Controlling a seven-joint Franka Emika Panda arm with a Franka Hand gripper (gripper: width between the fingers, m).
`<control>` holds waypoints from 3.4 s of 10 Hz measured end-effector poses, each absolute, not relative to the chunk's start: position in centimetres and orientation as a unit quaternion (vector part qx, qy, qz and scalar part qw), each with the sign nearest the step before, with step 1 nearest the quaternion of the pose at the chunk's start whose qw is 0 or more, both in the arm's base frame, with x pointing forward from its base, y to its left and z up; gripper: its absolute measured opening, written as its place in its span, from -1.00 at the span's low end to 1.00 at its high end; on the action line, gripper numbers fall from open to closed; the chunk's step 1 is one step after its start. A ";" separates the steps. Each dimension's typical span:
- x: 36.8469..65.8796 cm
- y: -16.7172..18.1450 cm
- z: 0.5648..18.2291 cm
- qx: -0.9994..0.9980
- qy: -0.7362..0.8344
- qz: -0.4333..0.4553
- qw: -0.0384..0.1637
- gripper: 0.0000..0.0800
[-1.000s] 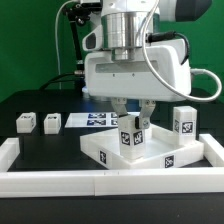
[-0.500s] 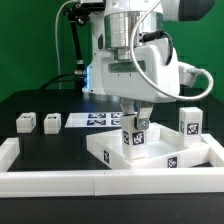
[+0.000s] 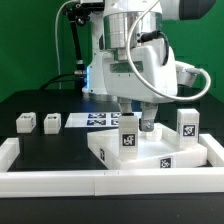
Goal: Assemble square table
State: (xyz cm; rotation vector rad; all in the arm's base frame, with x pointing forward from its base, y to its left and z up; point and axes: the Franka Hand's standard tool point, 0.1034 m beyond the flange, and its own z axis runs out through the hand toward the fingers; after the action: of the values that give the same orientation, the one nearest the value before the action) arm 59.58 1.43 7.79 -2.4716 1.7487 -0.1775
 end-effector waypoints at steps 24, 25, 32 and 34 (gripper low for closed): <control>59.9 -0.5 7.5 -0.998 0.016 -0.061 -0.001 -0.27; 59.9 -0.5 7.5 -0.998 0.016 -0.061 -0.001 -0.27; 59.9 -0.5 7.5 -0.998 0.016 -0.061 -0.001 -0.27; 59.8 -0.3 7.4 -0.994 0.092 -0.060 0.005 -0.27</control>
Offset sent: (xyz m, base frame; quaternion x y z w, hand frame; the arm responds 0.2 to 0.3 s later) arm 0.0006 0.0016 0.0029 0.0007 -0.0249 -0.1996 0.9796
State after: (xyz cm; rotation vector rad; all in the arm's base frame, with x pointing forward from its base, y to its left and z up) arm 59.85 -0.33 7.44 -3.1130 0.2896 -0.1893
